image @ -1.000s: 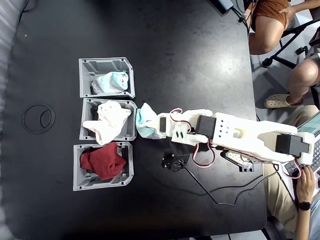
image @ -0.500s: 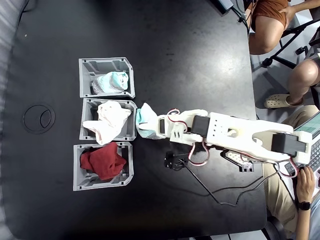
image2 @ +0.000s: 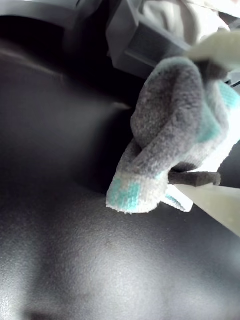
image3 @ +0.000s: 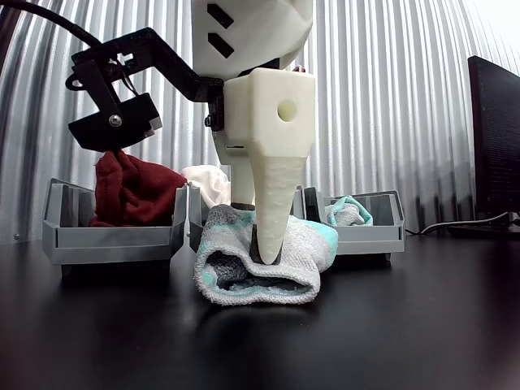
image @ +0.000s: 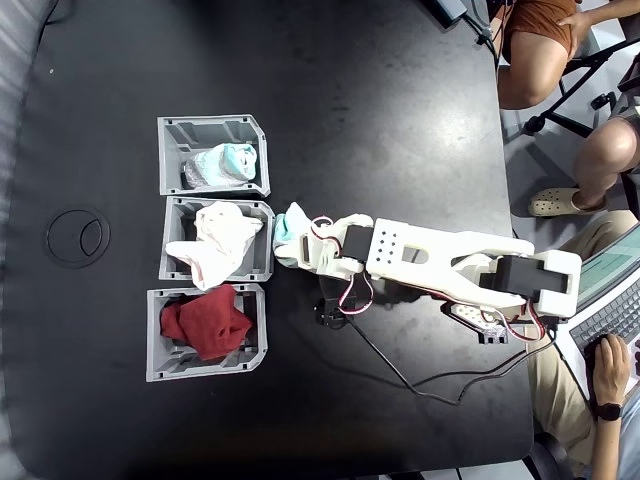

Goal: Put the sock in the container

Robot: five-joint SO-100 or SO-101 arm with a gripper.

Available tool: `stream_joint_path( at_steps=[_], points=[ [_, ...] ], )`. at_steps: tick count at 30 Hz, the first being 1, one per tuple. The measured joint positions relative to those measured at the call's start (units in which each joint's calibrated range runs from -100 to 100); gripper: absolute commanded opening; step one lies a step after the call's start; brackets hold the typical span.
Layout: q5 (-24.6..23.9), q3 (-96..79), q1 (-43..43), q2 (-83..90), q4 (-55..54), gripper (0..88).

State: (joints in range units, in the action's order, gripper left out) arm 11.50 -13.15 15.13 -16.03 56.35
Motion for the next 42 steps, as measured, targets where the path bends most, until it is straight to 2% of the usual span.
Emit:
stream_joint_path(
  at_steps=[2,3,5,13,18,23,29,34,42],
  points=[
    [0.2,0.0,0.0,0.0,0.0,2.7],
    [0.2,0.0,0.0,0.0,-0.1,0.3],
    [0.2,0.0,0.0,0.0,-0.2,2.6],
    [0.2,0.0,0.0,0.3,-0.2,1.3],
    [0.2,-0.1,0.4,6.8,0.7,1.3],
    [-2.1,-0.1,5.9,19.3,2.8,1.3],
    [-2.6,4.4,15.2,28.7,2.9,1.3],
    [-2.6,15.2,19.3,26.8,2.9,1.3],
    [-3.7,38.3,18.6,6.4,1.9,1.3]
  ],
)
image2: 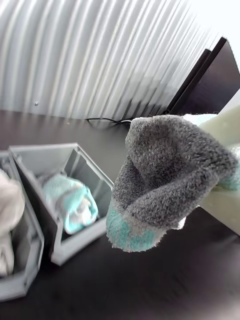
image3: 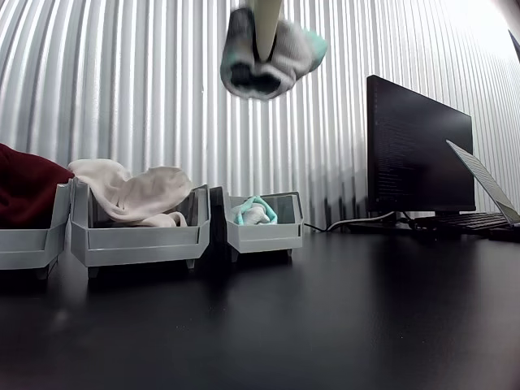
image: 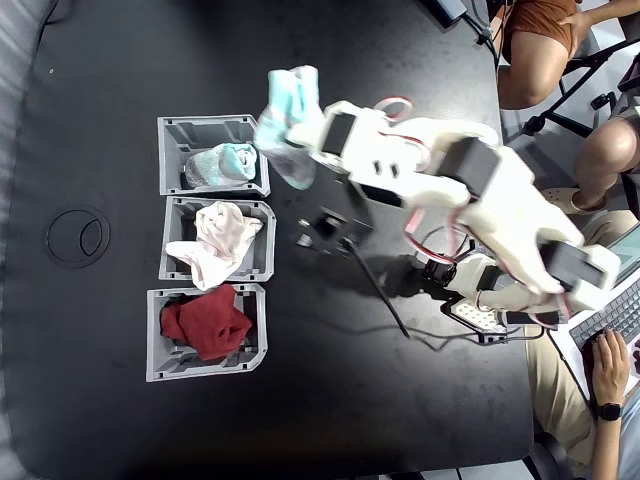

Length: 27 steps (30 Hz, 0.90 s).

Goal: Put the sock in the container

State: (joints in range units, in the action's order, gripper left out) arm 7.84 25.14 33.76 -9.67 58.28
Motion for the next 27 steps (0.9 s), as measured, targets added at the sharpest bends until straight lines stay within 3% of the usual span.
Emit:
stream_joint_path(
  at_steps=[12,27],
  points=[
    [-5.8,36.8,-3.5,-35.1,-4.7,1.3],
    [-6.1,67.7,-5.8,-62.5,-5.1,1.3]
  ],
)
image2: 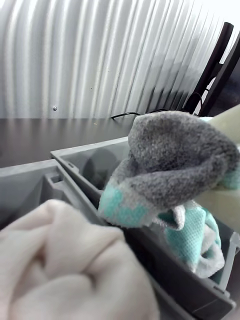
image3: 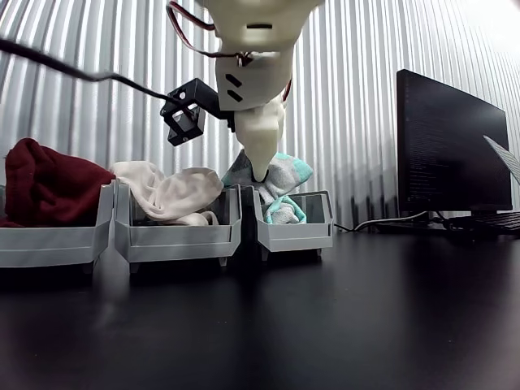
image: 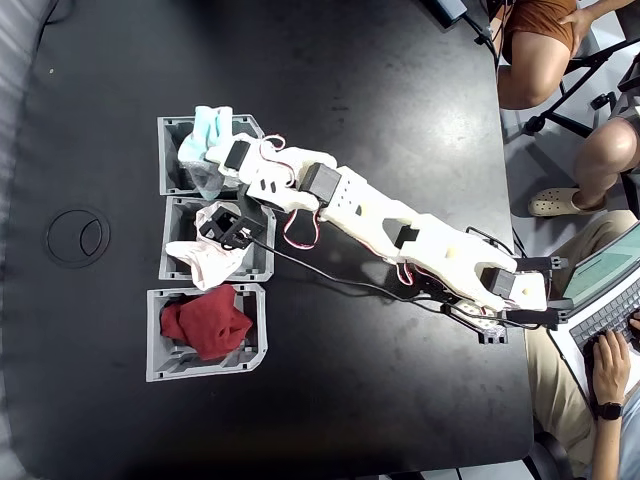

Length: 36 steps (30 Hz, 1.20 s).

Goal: Put the sock in the container

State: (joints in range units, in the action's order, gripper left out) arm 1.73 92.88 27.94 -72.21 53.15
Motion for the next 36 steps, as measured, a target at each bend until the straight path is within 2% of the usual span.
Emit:
stream_joint_path(
  at_steps=[21,23,27,29,31,36],
  points=[
    [0.0,3.4,1.9,-7.7,-1.2,2.1],
    [0.0,4.0,1.9,-7.8,-1.2,7.3],
    [0.0,4.1,1.9,-7.8,-0.9,26.8],
    [0.0,4.1,1.9,-7.8,0.6,33.7],
    [0.0,4.1,2.0,-6.9,2.6,36.6],
    [0.0,4.1,2.8,-1.5,10.6,36.7]
  ],
)
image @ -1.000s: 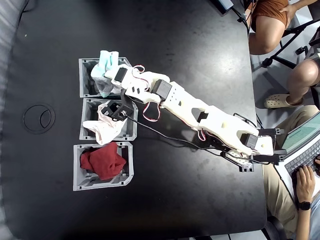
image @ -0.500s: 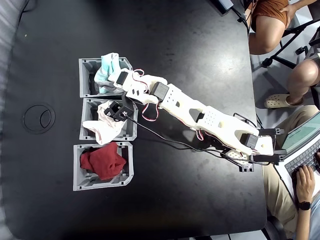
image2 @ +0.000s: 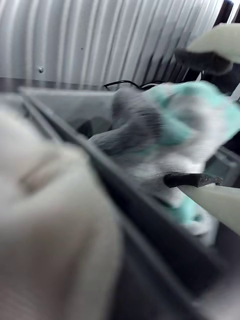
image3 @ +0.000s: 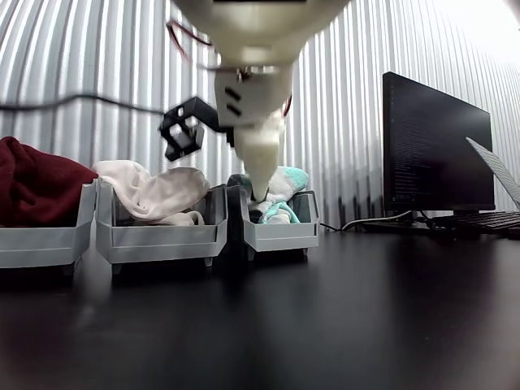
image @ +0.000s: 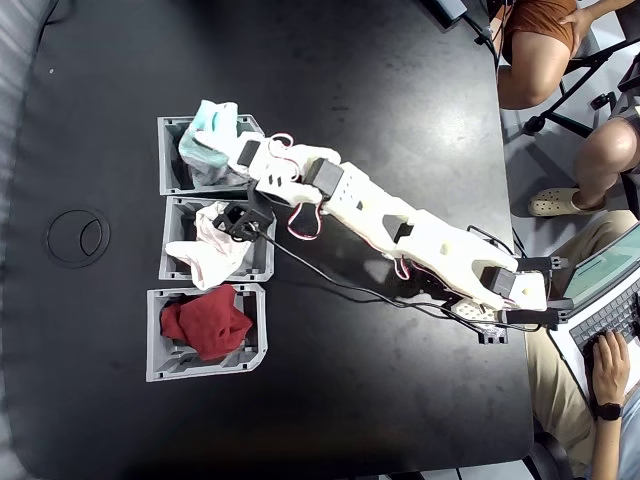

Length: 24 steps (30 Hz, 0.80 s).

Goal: Put the sock in the container

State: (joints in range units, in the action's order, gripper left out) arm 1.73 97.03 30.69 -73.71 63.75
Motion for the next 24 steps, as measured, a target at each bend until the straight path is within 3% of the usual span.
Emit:
stream_joint_path(
  at_steps=[6,8,11,13,17,24],
  points=[
    [0.0,0.0,0.4,10.0,11.4,32.5],
    [0.0,0.0,0.0,13.8,15.6,23.0],
    [0.0,0.0,-1.4,20.1,22.4,0.0],
    [0.0,0.0,-2.5,25.0,26.7,3.7],
    [-0.1,0.0,-5.4,36.6,34.0,1.4],
    [-0.3,0.1,-6.5,55.0,34.4,1.2]
  ],
)
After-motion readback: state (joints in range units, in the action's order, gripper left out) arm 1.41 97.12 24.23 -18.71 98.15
